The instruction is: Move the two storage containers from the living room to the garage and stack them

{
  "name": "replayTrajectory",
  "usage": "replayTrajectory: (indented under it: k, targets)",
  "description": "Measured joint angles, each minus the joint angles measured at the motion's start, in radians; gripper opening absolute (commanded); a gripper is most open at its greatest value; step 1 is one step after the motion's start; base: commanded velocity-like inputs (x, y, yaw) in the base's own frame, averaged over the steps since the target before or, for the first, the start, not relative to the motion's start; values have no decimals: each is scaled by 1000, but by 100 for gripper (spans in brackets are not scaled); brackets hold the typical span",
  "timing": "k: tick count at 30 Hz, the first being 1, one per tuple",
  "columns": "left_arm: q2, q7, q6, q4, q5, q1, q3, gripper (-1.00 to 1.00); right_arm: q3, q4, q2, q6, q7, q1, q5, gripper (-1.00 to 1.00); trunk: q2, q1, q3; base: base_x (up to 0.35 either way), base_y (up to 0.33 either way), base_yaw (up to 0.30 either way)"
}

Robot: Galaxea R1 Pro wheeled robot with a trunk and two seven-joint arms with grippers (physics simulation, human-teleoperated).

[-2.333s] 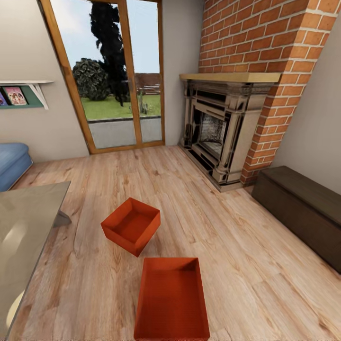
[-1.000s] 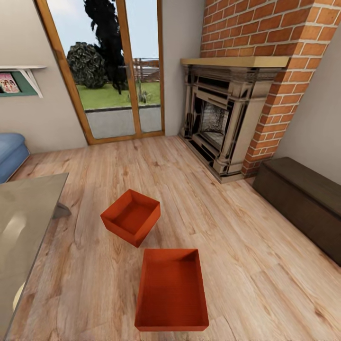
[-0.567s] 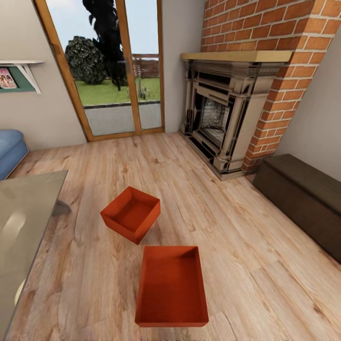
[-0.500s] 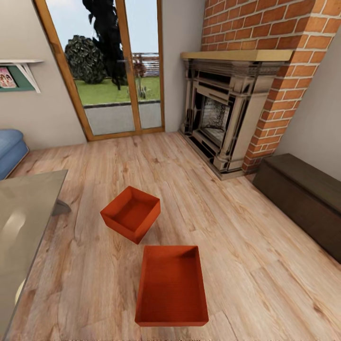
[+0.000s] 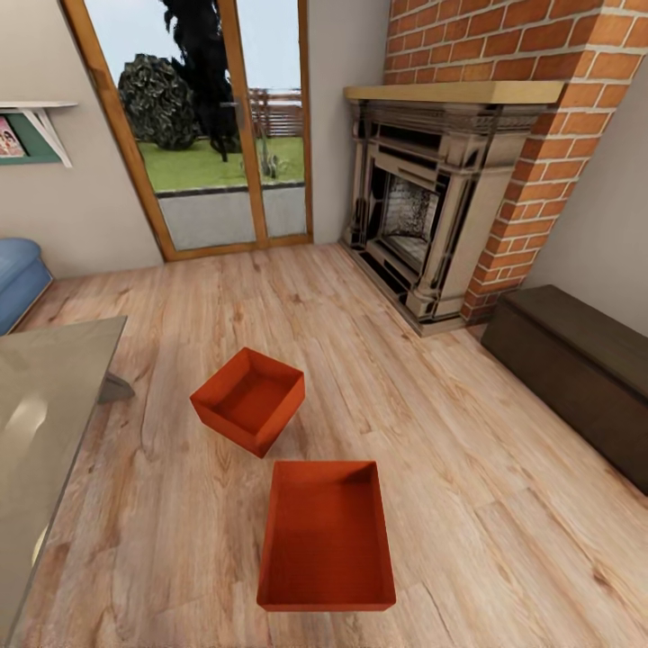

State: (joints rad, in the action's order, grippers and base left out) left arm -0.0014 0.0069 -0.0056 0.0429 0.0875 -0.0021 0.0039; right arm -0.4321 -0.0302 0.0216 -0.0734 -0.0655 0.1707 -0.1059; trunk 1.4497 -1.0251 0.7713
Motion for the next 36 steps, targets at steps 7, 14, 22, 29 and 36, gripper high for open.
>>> replayTrajectory:
  k: [7,14,22,29,36]
  targets:
    - [0,0,0,0,0,0,0,100,0,0,1,0,1,0,0,100,0,0,11,0,0,0]
    - [0,0,0,0,0,0,0,100,0,1,2,0,2,0,0,100,0,0,23,0,0,0]
    - [0,0,0,0,0,0,0,100,0,1,1,0,3,0,0,100,0,0,35,0,0,0]
    - [0,0,0,0,0,0,0,100,0,1,0,-1,3,0,0,100,0,0,47,0,0,0]
    - [-7,0,0,-1,2,0,0,100,0,1,1,-3,6,0,1,100,0,0,57,0,0,0]
